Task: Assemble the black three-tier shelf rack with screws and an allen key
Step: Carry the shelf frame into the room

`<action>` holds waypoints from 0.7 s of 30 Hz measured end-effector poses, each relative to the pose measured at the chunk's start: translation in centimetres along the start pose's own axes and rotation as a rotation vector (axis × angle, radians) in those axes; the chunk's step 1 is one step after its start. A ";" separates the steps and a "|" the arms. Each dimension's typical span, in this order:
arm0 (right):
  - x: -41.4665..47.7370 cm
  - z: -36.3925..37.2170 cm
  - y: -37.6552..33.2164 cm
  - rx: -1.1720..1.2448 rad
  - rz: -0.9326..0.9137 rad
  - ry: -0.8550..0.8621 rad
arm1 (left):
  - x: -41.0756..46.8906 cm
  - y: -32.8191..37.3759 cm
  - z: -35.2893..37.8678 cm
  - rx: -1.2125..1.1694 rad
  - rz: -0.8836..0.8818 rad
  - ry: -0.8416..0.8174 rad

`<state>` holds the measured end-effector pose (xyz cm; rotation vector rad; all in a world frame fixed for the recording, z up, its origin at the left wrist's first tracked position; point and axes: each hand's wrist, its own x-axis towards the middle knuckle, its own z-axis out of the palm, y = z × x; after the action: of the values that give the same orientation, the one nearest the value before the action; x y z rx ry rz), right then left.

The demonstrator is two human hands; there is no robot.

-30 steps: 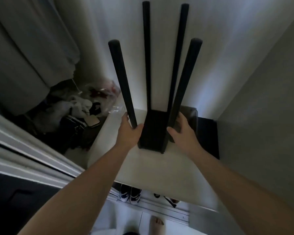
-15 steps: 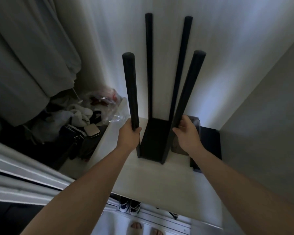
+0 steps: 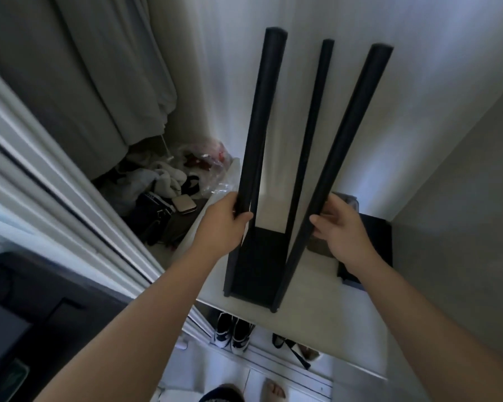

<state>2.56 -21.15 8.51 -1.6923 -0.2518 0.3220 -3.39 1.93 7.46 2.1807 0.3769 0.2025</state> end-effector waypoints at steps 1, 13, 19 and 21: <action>-0.9 0.1 -0.3 0.001 -0.012 -0.008 | -0.8 0.2 -0.6 0.002 0.005 -0.003; -16.2 3.5 -4.1 0.014 -0.109 -0.010 | -14.1 1.2 -7.5 -0.063 0.102 -0.204; -26.7 7.0 -3.5 0.047 -0.135 0.117 | -22.0 -0.6 -10.1 -0.085 0.179 -0.311; -29.9 8.0 -3.1 0.070 -0.128 0.155 | -24.5 -1.2 -10.7 -0.100 0.181 -0.349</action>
<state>-28.15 -23.60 12.56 -1.6147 -0.2307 0.1029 -29.65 2.36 12.63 2.0997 -0.0268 -0.0612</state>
